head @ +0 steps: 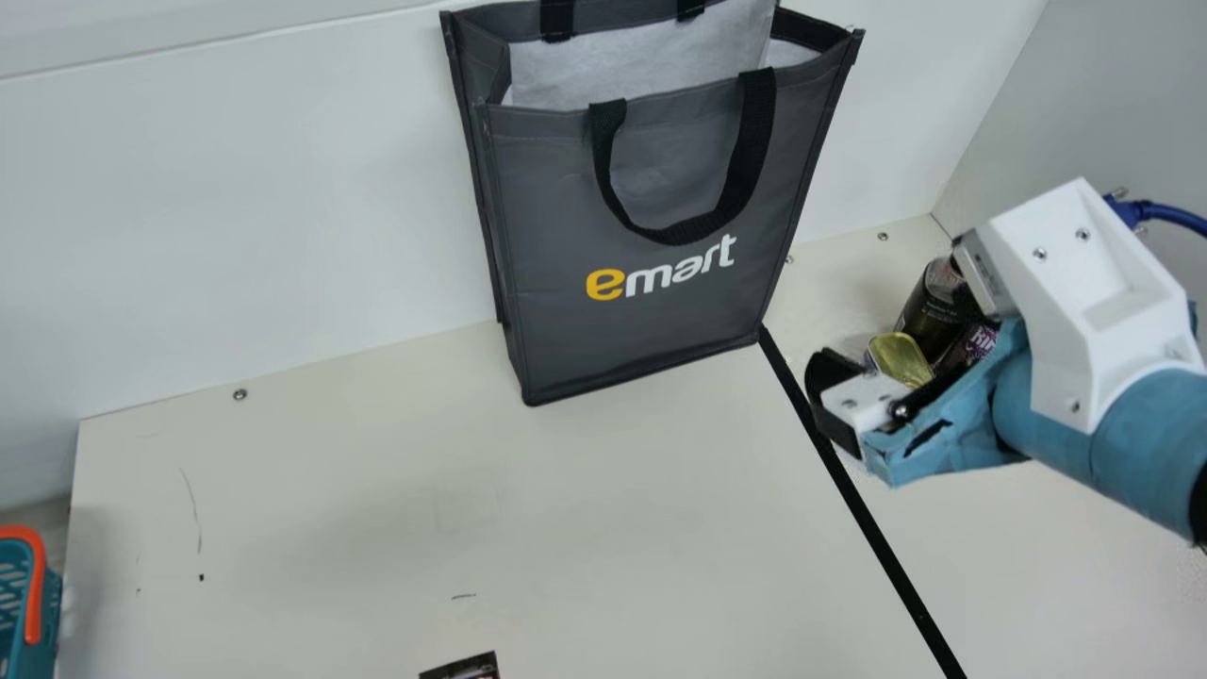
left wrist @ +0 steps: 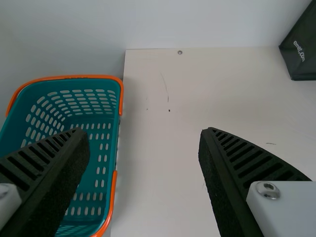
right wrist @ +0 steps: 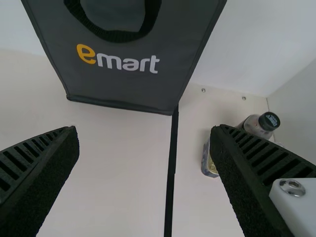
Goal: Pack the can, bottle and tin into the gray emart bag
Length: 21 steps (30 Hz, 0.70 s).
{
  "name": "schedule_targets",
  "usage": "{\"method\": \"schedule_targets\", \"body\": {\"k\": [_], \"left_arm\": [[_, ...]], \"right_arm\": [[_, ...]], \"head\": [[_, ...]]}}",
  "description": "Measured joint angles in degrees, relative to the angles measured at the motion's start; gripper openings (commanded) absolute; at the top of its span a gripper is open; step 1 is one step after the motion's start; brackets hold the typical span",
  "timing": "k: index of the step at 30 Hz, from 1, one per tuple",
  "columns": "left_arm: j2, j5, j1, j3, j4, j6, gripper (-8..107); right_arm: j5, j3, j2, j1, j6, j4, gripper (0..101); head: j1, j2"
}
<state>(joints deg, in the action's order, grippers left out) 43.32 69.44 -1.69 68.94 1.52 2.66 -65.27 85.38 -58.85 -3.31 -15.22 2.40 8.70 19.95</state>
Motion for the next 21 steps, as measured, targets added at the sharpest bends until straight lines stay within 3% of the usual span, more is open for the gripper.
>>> {"method": "schedule_targets", "body": {"k": [11,21], "left_arm": [[0.0,0.0,0.0,0.0,0.0,0.0,90],[0.0,0.0,0.0,0.0,0.0,0.0,90]], "right_arm": [[0.2,6.2,-5.0,-1.4,-4.7,3.8,91],[-1.7,13.6,-10.9,-4.8,-9.3,9.8,91]], "head": [[0.0,0.0],[0.0,0.0]]}}
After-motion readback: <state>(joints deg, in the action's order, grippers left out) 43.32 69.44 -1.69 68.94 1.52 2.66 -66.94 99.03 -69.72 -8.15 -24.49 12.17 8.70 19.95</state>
